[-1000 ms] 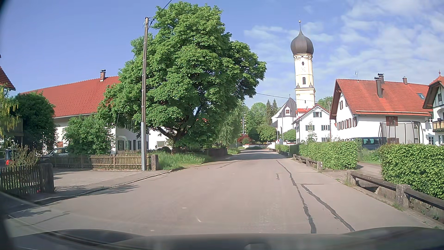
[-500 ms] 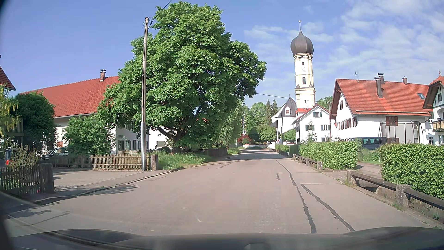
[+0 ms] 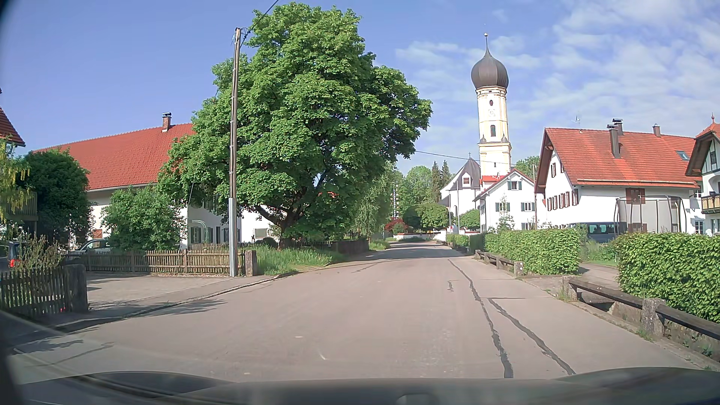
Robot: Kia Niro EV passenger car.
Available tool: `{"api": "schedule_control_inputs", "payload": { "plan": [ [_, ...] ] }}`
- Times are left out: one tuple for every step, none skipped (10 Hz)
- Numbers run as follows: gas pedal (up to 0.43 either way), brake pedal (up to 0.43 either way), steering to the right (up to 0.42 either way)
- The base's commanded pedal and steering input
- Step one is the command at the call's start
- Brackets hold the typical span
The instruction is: Follow the waypoints while adhering to traffic rules and regulations
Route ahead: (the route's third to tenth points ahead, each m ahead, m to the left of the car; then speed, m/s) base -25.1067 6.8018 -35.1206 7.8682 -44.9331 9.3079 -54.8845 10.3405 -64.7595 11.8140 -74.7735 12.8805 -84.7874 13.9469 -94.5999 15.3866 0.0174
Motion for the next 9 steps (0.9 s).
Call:
{"api": "schedule_control_inputs", "payload": {
  "plan": [
    [0.000,0.244,0.090],
    [0.000,0.244,0.081],
    [0.000,0.244,0.072],
    [0.000,0.244,0.072],
    [0.000,0.244,0.072],
    [0.000,0.244,0.072],
    [0.000,0.244,0.072],
    [0.000,0.244,0.072],
    [0.000,0.244,0.072]
  ]
}}
